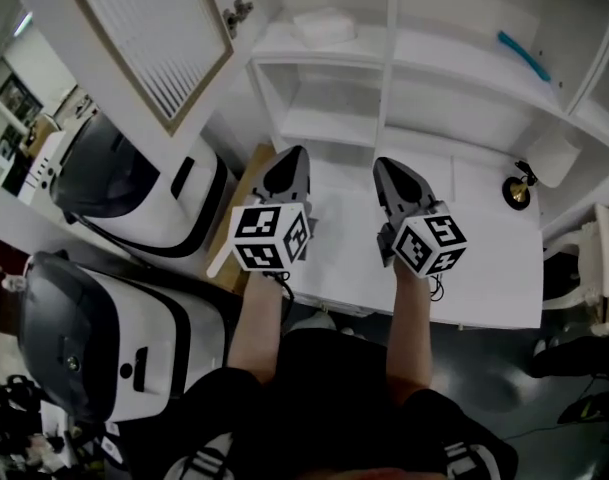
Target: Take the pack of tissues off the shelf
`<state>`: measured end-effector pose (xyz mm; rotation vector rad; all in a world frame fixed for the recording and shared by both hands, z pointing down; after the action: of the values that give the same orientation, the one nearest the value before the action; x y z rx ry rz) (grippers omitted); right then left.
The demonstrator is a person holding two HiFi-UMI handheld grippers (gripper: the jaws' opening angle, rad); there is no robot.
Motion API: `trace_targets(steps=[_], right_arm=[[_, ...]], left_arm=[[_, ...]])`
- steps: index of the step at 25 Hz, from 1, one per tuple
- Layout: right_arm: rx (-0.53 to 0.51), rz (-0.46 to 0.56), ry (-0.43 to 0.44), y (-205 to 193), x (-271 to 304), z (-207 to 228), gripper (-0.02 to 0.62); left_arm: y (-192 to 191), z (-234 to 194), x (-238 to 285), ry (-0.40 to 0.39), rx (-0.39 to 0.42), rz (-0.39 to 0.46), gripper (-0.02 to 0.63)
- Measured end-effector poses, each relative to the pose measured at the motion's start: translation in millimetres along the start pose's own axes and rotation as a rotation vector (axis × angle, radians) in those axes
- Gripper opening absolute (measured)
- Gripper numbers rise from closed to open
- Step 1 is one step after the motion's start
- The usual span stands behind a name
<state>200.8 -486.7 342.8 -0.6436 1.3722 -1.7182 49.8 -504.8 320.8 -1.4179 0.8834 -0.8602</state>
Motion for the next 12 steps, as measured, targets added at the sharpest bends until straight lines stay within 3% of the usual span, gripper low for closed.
trace_targets(steps=[3,7,12], right_arm=[[-0.016,0.011,0.043,3.3,12.9,-10.3,0.02],[-0.018,0.014,0.045,6.5,18.8,-5.3,0.02],[-0.013,0.032,0.053,13.6,25.2,-0.4,0.02]], left_arm=[[19.9,-13.3,12.3,0.018,0.046,0.033,0.009],[48.7,-5.6,31.3,-0.048,0.147,0.093,0.009],[74.6,-3.4,53.5,-0.047,0.268,0.124,0.009]])
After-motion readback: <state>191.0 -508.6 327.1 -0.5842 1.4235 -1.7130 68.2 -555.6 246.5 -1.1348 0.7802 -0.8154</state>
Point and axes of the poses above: the fingertips, and each gripper's own axes: x forward along the fingers, z to its right, y out of its top, the point moved 2 cm from there along -x, backward along the fingers, and after that the axes turned 3 degrees about x, right-handed, at the moved point
